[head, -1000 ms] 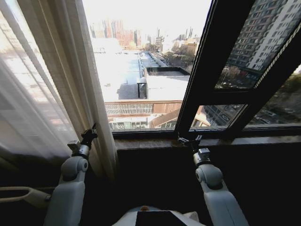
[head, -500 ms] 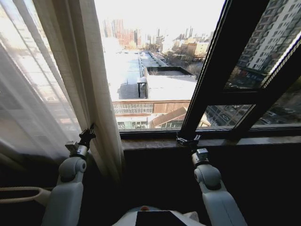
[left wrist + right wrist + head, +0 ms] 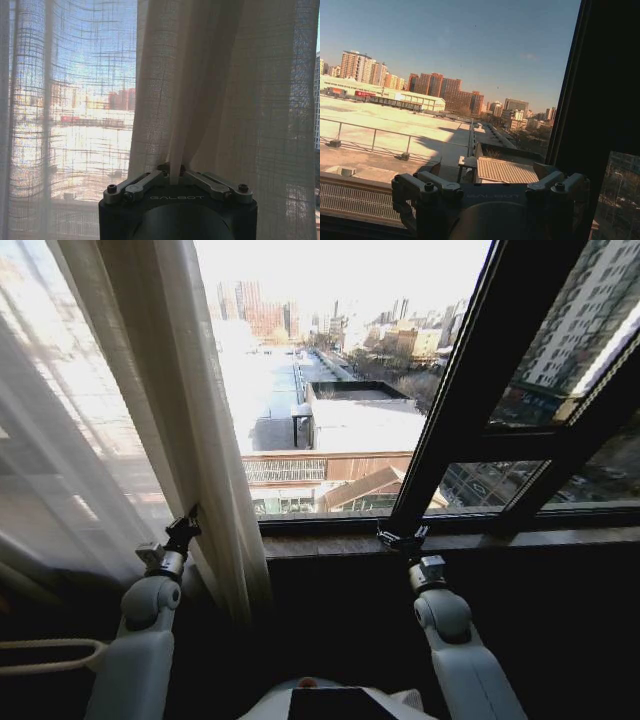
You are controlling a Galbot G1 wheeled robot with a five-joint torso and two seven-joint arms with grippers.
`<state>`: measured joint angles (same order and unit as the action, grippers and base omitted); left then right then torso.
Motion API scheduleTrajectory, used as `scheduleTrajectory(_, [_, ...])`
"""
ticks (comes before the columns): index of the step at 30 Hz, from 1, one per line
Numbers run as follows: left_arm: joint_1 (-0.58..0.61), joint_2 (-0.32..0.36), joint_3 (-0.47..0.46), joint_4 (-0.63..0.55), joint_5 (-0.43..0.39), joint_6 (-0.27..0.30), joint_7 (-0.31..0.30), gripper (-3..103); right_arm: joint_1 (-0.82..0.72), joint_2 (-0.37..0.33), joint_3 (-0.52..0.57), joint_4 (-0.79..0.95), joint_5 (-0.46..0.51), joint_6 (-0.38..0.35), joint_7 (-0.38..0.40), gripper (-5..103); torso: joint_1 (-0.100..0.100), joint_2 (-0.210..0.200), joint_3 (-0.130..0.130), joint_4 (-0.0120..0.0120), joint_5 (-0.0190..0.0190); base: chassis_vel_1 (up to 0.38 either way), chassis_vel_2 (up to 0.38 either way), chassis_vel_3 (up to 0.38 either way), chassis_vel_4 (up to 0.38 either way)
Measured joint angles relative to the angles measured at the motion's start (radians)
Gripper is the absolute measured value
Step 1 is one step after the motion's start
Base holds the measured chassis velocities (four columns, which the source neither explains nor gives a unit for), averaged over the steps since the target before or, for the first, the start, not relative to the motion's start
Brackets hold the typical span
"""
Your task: Open the curtains by pulling them apart, changing their state from closed to fully open.
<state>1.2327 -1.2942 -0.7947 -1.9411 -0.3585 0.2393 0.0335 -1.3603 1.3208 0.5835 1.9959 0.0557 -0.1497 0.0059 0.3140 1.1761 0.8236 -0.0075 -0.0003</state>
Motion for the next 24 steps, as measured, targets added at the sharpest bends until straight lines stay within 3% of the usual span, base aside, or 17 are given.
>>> scheduleTrajectory(8, [-0.027,0.01,-0.124,-0.015,-0.016,0.012,-0.056,0,0.002,-0.003,0.001,-0.014,0.0,0.004,-0.002,100,0.0,0.0,0.0,-0.0001,0.0008,0.0,0.0,0.0,0.0])
scheduleTrajectory(14, [-0.034,0.022,-0.219,-0.013,-0.034,0.052,-0.179,0,0.008,-0.005,0.001,-0.025,0.002,0.006,-0.003,100,0.0,0.0,0.0,0.0,0.0003,0.0,0.0,0.0,0.0])
scheduleTrajectory(18, [-0.044,0.033,-0.257,0.008,-0.038,0.071,-0.316,0,0.008,-0.006,0.001,-0.033,0.005,0.009,-0.004,100,0.0,0.0,0.0,-0.0001,0.0006,0.0,0.0,0.0,0.0])
scheduleTrajectory(22, [-0.054,0.044,-0.265,0.02,-0.037,0.079,-0.357,0,0.008,-0.006,0.001,-0.039,0.007,0.012,-0.005,100,0.0,0.0,0.0,0.0,0.0005,0.0,0.0,0.0,0.0])
scheduleTrajectory(24, [-0.051,0.044,-0.262,0.014,-0.037,0.081,-0.35,-2,0.008,-0.006,0.001,-0.04,0.008,0.013,-0.005,100,0.0,0.0,0.0,0.0,0.0004,0.0,0.0,0.0,0.0])
